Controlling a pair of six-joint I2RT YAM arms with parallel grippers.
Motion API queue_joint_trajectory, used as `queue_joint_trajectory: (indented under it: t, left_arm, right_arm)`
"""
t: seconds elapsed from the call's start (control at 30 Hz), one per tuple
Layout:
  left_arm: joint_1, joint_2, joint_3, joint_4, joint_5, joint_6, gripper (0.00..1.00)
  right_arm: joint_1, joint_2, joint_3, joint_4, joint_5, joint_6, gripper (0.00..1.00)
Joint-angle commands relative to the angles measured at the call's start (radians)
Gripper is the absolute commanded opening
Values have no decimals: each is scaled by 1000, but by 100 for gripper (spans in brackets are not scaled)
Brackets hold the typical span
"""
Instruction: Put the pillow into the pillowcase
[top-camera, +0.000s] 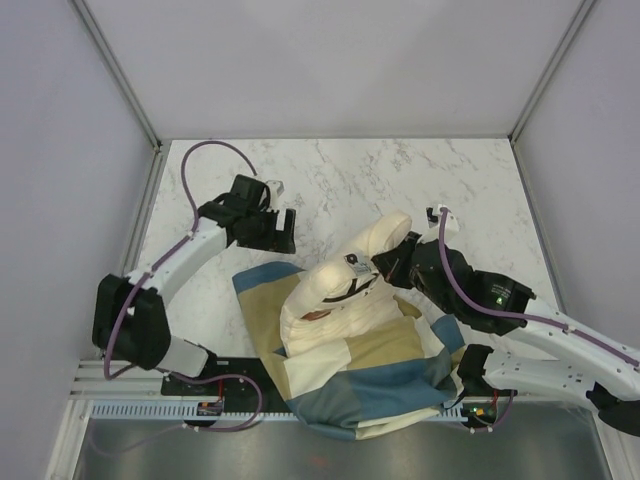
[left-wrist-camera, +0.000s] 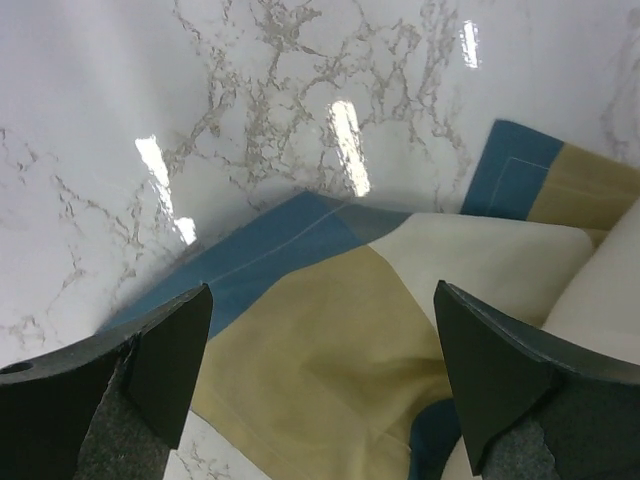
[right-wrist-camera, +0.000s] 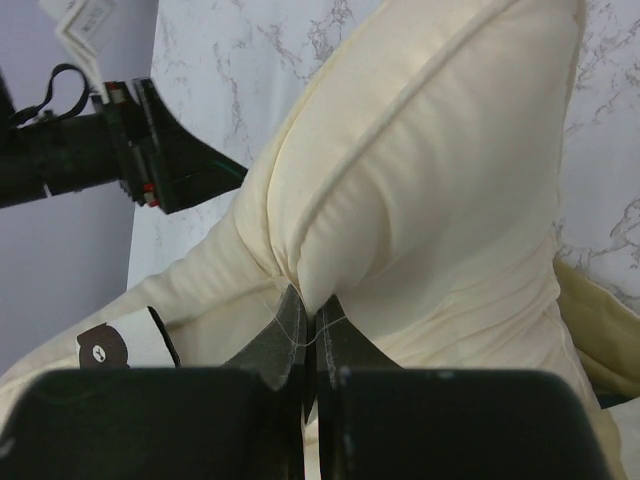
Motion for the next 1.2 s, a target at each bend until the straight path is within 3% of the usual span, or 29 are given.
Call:
queue_joint_trajectory:
  t: [0.0, 0.17, 0.33, 0.5, 0.7, 0.8, 0.83, 0.93, 1.17]
  left_arm:
    - [2, 118, 101, 1, -1, 98, 100]
    - [2, 312, 150, -71, -126, 132, 98]
    - [25, 341, 139, -61, -170, 105, 99]
    - [43, 431, 141, -88, 51, 111, 91]
    - [43, 450, 103, -90, 74, 94, 82]
    - [42, 494, 106, -96, 197, 100, 58]
    - [39, 501, 106, -99, 218, 100, 34]
    - [36, 484, 99, -104, 238, 106, 4]
    - [33, 363, 99, -96, 248, 86, 2]
  right_arm:
    - [8, 0, -1, -59, -84, -76, 0]
    - [8, -6, 10, -56, -85, -83, 0]
    - [8, -11, 16, -58, -90, -89, 0]
    - [10, -16, 23, -56, -87, -83, 0]
    - [7, -23, 23, -59, -81, -84, 0]
    - [8, -23, 22, -59, -73, -83, 0]
    - [8, -23, 23, -59, -69, -80, 0]
    - [7, -11, 21, -59, -59, -83, 1]
    - [7, 27, 65, -58, -43, -106, 0]
